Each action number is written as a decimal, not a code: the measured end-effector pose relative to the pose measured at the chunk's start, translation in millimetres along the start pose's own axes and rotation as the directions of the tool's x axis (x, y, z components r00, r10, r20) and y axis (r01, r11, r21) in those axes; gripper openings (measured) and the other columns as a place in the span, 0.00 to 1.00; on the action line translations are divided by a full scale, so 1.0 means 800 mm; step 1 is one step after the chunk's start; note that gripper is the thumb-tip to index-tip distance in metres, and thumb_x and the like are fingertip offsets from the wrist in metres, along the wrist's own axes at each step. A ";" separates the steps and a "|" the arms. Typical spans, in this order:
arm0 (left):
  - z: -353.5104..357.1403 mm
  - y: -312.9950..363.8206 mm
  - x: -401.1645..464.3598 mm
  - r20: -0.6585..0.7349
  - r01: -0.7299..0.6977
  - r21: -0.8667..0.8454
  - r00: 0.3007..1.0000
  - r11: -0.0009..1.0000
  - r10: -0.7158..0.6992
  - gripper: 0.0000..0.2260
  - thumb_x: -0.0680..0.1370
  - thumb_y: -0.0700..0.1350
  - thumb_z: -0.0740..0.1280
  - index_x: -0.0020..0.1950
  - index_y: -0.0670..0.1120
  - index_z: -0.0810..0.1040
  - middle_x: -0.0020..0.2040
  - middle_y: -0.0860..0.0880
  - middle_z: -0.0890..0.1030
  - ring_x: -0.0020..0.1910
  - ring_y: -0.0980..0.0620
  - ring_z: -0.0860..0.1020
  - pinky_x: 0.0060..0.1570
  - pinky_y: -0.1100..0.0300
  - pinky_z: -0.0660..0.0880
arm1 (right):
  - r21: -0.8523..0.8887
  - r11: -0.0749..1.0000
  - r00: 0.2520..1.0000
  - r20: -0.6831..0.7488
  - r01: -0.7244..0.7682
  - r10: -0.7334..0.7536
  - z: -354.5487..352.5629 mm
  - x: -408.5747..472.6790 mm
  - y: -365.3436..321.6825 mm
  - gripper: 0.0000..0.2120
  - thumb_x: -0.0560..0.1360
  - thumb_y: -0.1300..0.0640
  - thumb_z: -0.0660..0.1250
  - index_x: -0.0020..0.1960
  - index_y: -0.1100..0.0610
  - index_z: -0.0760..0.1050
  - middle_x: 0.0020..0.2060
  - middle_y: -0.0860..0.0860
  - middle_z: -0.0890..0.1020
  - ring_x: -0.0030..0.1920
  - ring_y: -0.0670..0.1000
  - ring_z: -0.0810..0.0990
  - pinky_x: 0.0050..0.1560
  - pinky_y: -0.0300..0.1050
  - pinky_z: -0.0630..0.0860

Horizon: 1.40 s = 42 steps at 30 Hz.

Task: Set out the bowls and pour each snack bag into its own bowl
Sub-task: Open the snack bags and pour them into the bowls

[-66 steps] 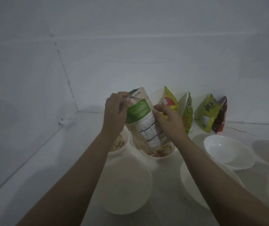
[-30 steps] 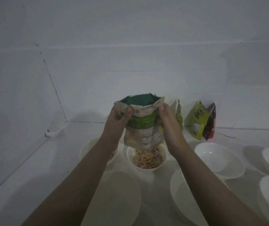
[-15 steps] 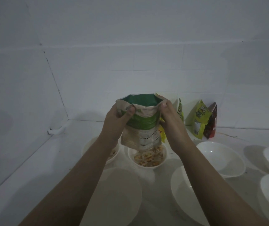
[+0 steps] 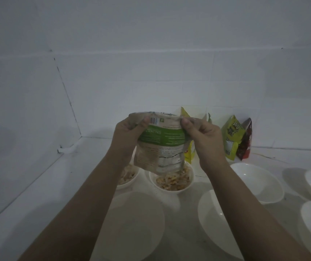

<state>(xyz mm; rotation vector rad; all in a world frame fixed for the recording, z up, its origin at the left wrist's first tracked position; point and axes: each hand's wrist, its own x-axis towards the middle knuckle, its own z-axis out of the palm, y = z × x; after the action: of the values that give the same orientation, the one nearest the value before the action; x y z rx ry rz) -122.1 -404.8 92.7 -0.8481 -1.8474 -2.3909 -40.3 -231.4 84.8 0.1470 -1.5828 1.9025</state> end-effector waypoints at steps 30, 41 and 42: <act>-0.013 -0.049 -0.042 -0.027 0.205 0.209 0.979 0.956 -0.204 0.09 0.74 0.28 0.68 0.54 0.33 0.80 0.50 0.39 0.84 0.45 0.45 0.84 0.41 0.58 0.82 | 0.086 0.986 0.988 -0.055 0.145 -0.141 0.004 -0.005 -0.057 0.20 0.74 0.56 0.70 0.40 0.75 0.72 0.40 0.51 0.85 0.43 0.50 0.83 0.44 0.43 0.82; -0.017 -0.011 -0.067 0.066 0.235 0.041 0.969 0.971 -0.237 0.07 0.78 0.36 0.66 0.55 0.42 0.79 0.44 0.50 0.86 0.42 0.51 0.85 0.36 0.59 0.81 | -0.459 0.887 0.984 0.126 -0.057 0.128 -0.004 -0.027 -0.011 0.09 0.73 0.52 0.76 0.52 0.52 0.86 0.47 0.50 0.88 0.49 0.52 0.87 0.54 0.60 0.82; -0.018 -0.006 -0.068 0.034 0.228 -0.020 0.973 0.973 -0.227 0.07 0.79 0.37 0.64 0.55 0.42 0.78 0.44 0.50 0.86 0.42 0.51 0.85 0.36 0.59 0.81 | -0.442 0.895 0.975 0.165 -0.063 0.150 -0.002 -0.031 -0.015 0.10 0.73 0.53 0.76 0.53 0.54 0.85 0.48 0.51 0.88 0.50 0.54 0.86 0.54 0.60 0.81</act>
<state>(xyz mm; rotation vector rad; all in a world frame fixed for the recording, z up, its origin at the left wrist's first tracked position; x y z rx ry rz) -82.8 -433.1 63.4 -0.7149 -2.0353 -2.5476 -14.2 -238.8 82.6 0.0543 -2.1507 1.5984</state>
